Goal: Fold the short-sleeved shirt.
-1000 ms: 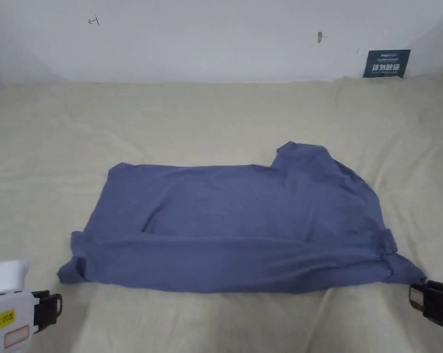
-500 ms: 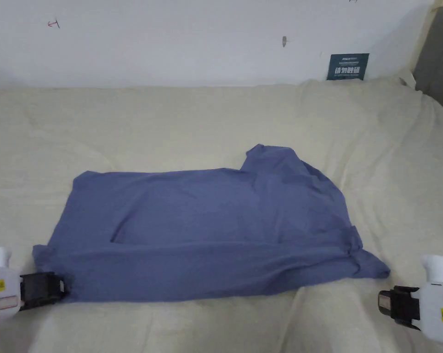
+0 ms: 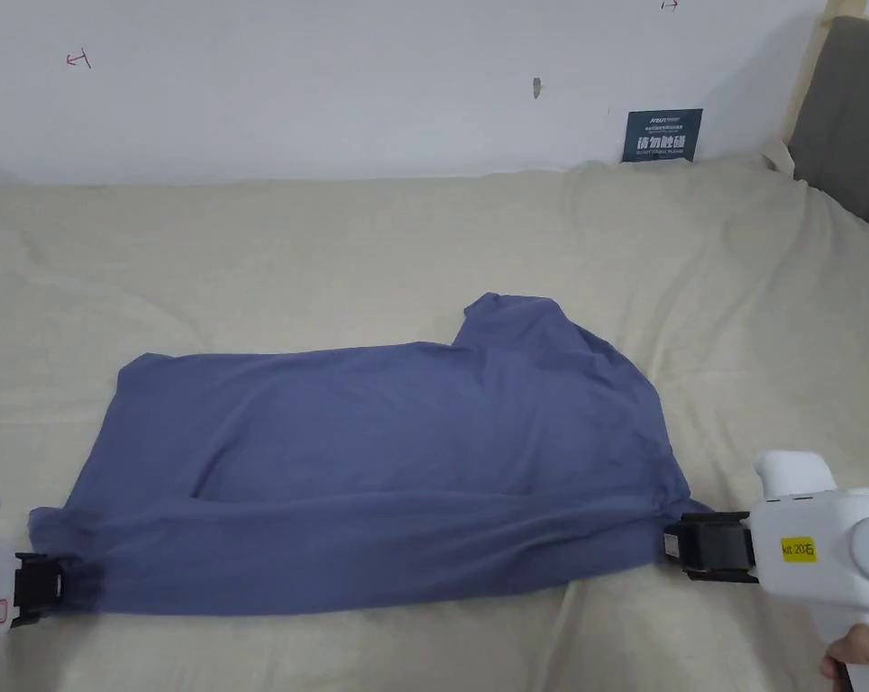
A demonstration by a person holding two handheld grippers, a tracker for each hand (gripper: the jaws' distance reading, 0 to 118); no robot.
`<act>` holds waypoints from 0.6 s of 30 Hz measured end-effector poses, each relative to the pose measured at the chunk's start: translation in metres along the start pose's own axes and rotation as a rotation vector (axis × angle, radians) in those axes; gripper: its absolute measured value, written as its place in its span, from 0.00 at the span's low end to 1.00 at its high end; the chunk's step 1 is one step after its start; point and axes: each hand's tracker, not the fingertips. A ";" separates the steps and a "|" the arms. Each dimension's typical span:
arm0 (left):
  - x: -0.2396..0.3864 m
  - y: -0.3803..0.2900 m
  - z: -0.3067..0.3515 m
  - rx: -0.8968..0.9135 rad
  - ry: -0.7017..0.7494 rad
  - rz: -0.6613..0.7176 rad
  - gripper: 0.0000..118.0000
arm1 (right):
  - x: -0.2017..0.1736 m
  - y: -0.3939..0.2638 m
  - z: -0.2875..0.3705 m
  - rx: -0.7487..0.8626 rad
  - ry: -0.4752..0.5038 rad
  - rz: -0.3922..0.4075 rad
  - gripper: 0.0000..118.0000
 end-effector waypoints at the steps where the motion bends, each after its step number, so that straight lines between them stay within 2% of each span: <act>1: -0.001 0.001 0.001 0.002 -0.005 0.006 0.09 | 0.002 0.004 -0.007 -0.012 0.017 0.011 0.76; 2: -0.002 0.001 0.002 0.001 -0.009 0.012 0.09 | 0.002 0.007 -0.011 -0.018 0.027 0.022 0.75; 4: -0.002 0.000 0.002 0.000 -0.013 0.015 0.09 | -0.002 0.008 -0.025 -0.085 0.058 -0.004 0.68; 5: -0.002 0.000 0.002 -0.001 -0.013 0.015 0.09 | -0.006 0.007 -0.027 -0.074 0.026 -0.010 0.68; 6: 0.000 0.002 0.006 -0.002 -0.011 0.013 0.09 | -0.011 0.006 -0.026 -0.068 -0.013 0.049 0.65; 8: 0.001 0.003 0.007 -0.006 -0.007 0.006 0.09 | -0.016 0.003 -0.015 -0.018 -0.023 0.069 0.26; 9: 0.002 0.003 0.008 -0.008 -0.003 -0.001 0.09 | -0.019 0.003 -0.010 -0.012 0.046 0.069 0.09; 10: 0.003 0.006 0.008 -0.005 0.004 -0.009 0.09 | -0.020 0.003 -0.009 -0.030 0.096 0.062 0.09; 11: 0.004 0.007 0.008 -0.006 0.007 -0.018 0.09 | -0.021 0.003 -0.011 -0.036 0.067 0.064 0.09; 13: 0.006 0.008 0.012 0.008 0.017 -0.030 0.09 | -0.031 0.004 -0.014 -0.042 -0.017 0.126 0.09; 18: 0.003 0.014 0.030 0.023 -0.009 -0.015 0.09 | -0.017 0.013 0.004 -0.014 0.066 -0.025 0.09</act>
